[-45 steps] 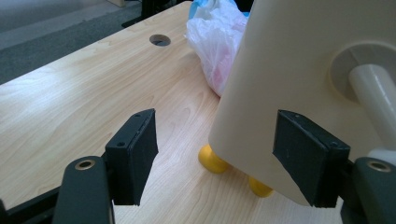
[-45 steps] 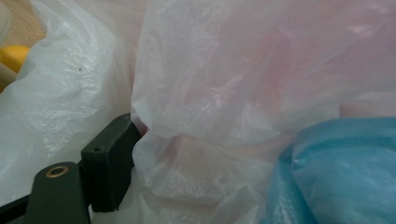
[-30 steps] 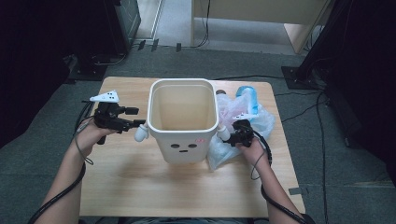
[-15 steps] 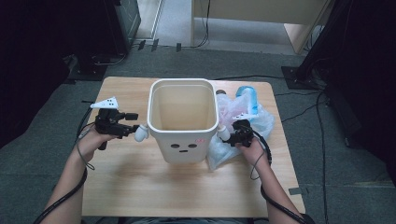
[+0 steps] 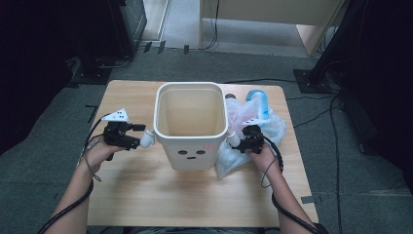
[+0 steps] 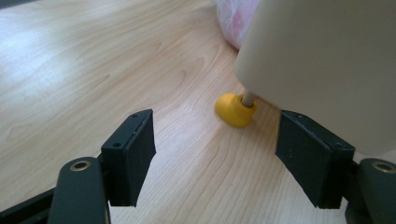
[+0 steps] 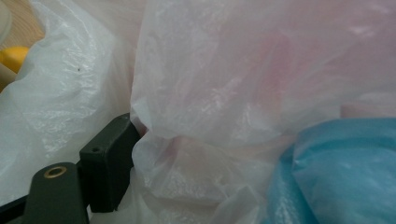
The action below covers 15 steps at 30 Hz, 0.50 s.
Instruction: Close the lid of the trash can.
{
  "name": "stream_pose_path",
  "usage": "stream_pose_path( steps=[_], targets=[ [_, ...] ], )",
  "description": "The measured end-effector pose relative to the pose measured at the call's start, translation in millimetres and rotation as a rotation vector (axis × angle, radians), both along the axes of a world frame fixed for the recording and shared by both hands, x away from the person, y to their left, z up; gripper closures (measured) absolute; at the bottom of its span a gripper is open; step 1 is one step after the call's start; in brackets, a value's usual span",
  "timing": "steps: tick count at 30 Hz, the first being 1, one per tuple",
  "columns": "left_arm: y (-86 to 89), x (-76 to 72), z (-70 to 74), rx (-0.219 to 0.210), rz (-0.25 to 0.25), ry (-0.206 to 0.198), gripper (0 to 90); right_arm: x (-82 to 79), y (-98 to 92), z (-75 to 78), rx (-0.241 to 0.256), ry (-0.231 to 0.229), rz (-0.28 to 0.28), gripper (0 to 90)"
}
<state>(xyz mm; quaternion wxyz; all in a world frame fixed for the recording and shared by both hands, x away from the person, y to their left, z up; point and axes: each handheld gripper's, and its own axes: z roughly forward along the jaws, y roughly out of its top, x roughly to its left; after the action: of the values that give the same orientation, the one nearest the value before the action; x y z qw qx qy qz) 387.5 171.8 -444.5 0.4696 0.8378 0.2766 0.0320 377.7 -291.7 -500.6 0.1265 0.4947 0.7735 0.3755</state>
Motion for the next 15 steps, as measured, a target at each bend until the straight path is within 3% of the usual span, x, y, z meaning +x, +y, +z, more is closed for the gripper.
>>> stream_pose_path(
  steps=[3, 15],
  targets=[
    [-0.4, -1.4, -6.2, 0.018, 0.0, -0.009, 27.8, 0.0, 0.1, 0.0, -0.001, 0.0, 0.0, 19.8],
    [3.7, -2.7, -23.9, 0.006, 0.014, -0.012, 26.7, 0.0, 0.7, 0.1, -0.002, 0.001, 0.001, 19.8]
  ],
)
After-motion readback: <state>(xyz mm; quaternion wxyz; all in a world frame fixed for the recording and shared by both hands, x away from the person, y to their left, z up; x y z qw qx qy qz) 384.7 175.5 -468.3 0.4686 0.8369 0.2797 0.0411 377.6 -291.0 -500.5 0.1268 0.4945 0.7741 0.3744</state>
